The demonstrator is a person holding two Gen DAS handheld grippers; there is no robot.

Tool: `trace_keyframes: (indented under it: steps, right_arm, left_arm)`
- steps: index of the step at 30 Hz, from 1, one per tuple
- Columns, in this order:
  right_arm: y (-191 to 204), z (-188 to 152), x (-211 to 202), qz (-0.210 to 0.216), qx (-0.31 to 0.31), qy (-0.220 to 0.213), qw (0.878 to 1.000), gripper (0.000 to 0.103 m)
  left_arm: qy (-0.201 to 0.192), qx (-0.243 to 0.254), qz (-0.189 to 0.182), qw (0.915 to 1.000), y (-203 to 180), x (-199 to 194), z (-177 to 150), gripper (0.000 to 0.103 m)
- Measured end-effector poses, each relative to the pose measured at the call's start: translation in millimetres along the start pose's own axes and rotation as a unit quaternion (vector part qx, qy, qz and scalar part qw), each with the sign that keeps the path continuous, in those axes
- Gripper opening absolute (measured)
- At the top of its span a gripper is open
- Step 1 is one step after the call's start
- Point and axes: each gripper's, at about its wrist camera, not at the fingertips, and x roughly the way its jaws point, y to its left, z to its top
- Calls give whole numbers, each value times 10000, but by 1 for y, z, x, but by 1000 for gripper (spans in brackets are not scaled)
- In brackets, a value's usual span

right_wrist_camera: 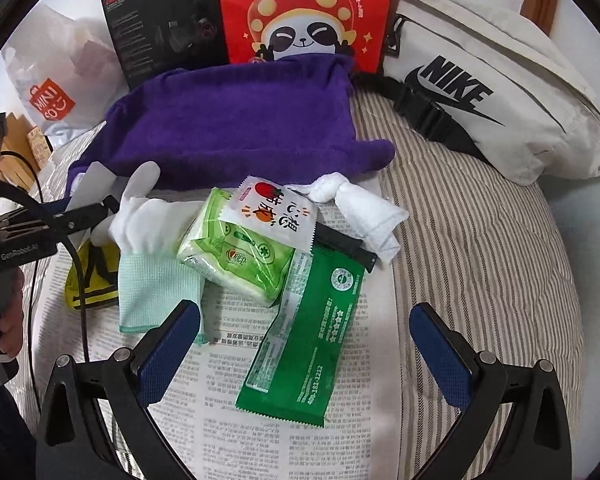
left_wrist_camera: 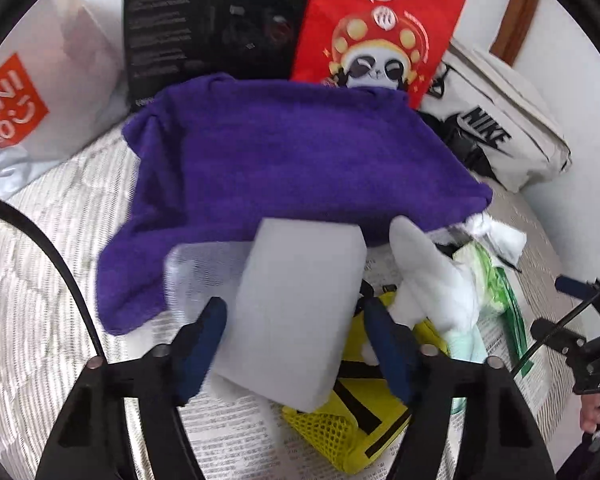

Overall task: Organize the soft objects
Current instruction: 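Grasp the white sponge block with the left gripper while the right gripper grasps the white tissue, then carry the sponge with the left gripper while the right gripper carries the tissue onto the purple towel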

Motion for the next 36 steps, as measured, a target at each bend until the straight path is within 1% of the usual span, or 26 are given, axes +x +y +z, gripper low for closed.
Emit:
trace_keyframes:
  steps: [5,9,11,15,18,22,28,33,36]
  right_arm:
    - [0,3,2,13,-117,-6,9999,103]
    - [-2,2,5,44,-179,0,9998,103]
    - [-4,2,6,76,-175,18,9998,103]
    - [-6,2,7,141,-142,24,9998,103]
    - [-4,2,8,178,-163,6,9997,103]
    - [-3,2,8,227,-180,-6,9996,103]
    - [-3,1,5,232,-170,-36,9996,103]
    - [-13,1,3,57,-113,-78,9999,103]
    - [-27,2,10,-46,64,-18,10000,103]
  left_arm:
    - [125,219,133,9996,-10,14,-1,63]
    - [200,221,157,9994,-9,21,-2,62]
    - [151,154,182,9996,-6,21,-3,58]
    - [164,262,219,9993,-8,18,-5,46]
    - [160,377,297,9987,-11,14,-6,43]
    - [150,445,355,9983,-13,11,-7,42]
    - [127,388,384,9984,-10,6,-7,42]
    - [46,277,430,9987,-3,-6,-6,42]
    - [21,192,464,9987,4,-14,-7,42]
